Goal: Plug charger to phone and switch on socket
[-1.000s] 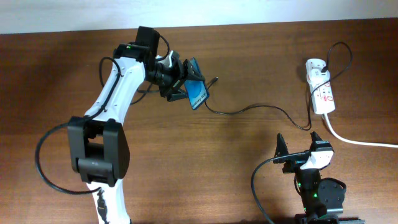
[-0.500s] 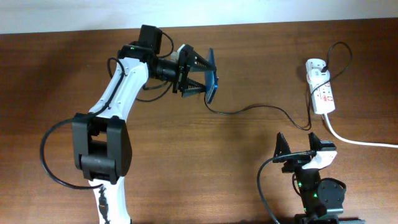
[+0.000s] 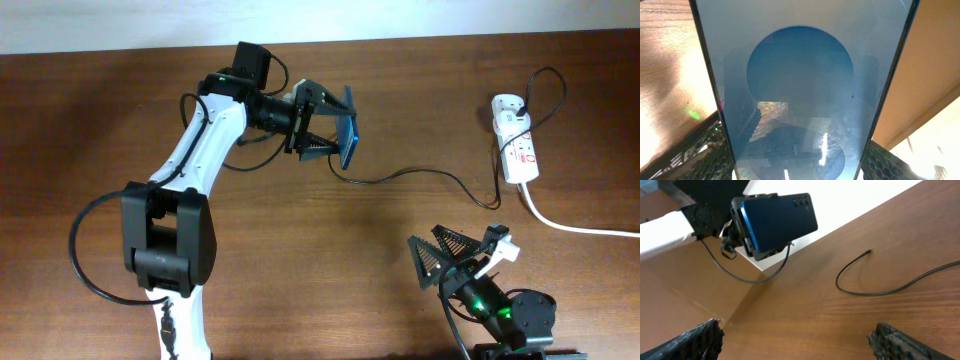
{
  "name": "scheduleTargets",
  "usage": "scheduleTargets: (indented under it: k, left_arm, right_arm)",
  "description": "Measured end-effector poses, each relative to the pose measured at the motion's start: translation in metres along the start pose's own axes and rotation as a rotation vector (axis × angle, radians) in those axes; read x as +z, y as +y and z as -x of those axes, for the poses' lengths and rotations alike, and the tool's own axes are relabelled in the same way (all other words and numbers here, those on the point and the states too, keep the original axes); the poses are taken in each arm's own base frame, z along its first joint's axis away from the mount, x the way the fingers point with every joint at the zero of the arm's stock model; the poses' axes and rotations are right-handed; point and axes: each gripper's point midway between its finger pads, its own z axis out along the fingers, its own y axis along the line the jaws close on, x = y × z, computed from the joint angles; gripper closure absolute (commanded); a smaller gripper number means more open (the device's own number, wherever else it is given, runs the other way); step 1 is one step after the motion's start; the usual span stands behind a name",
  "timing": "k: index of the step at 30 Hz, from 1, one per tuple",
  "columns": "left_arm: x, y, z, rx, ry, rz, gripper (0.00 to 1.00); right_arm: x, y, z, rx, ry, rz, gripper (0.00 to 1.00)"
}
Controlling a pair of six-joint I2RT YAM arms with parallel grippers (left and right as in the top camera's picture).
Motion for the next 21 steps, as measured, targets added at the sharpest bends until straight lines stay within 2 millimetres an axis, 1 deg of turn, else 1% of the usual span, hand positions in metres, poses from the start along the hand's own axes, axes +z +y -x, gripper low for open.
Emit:
scheduleTargets:
  k: [3,6,8,11,15,17,18,19,21]
  left_arm:
    - [0.000,0.000,0.000,-0.001,0.000,0.000,0.44]
    - [0.000,0.000,0.000,-0.004,0.000,0.000,0.44]
    - [0.000,0.000,0.000,-0.004,0.000,0.000,0.44]
    - [0.000,0.000,0.000,-0.004,0.000,0.000,0.44]
    - [0.000,-0.001,0.001,0.002,-0.002,-0.001,0.44]
    - [0.000,-0.001,0.001,0.005,-0.003,-0.002,0.44]
    - [0.000,-0.001,0.001,0.005,-0.003,-0.002,0.44]
    - [0.000,-0.001,0.001,0.004,-0.002,-0.002,0.44]
    - [0.000,-0.001,0.001,0.003,-0.002,-0.002,0.44]
  right_arm:
    - [0.000,0.003,0.003,-0.007,-0.011,0.012,0.02]
    - [0.000,0.010,0.013,-0.069,-0.051,0.032,0.02]
    - [0.000,0.007,0.010,-0.119,-0.044,0.021,0.02]
    - [-0.001,-0.005,0.003,-0.152,-0.010,-0.040,0.02]
    - [-0.012,-0.012,0.005,-0.144,0.068,-0.193,0.02]
    - [-0.013,-0.010,0.013,-0.132,0.099,-0.236,0.02]
    - [-0.011,-0.006,0.021,-0.132,0.107,-0.249,0.02]
    - [-0.009,-0.002,0.030,-0.129,0.113,-0.259,0.02]
    - [0.000,0.013,0.055,-0.129,0.122,-0.267,0.02]
